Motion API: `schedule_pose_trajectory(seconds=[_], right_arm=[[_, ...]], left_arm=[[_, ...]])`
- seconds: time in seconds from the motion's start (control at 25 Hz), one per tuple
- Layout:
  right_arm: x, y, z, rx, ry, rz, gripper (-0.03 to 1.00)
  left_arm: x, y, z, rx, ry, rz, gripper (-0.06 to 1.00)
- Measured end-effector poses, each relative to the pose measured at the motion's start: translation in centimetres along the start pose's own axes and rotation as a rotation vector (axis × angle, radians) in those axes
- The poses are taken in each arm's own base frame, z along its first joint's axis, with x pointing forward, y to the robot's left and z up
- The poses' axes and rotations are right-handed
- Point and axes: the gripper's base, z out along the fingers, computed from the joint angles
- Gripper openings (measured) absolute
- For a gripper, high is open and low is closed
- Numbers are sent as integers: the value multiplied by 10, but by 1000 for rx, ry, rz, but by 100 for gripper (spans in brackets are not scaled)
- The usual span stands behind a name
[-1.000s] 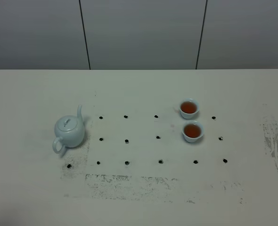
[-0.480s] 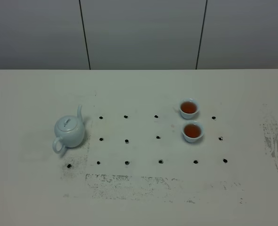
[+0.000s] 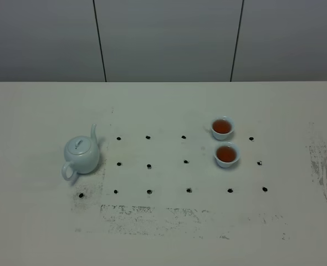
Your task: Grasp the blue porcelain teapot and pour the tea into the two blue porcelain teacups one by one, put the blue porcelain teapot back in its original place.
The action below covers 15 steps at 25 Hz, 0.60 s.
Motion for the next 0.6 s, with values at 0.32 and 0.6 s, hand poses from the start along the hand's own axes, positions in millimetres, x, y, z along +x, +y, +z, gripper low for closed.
schedule_pose_trajectory(seconds=[0.32,0.6], right_arm=[[0,0,0,0,0,0,33],[0,0,0,0,0,0,33]], left_arm=[[0,0,0,-2,-1,-1,41],[0,0,0,-2,-1,-1,41]])
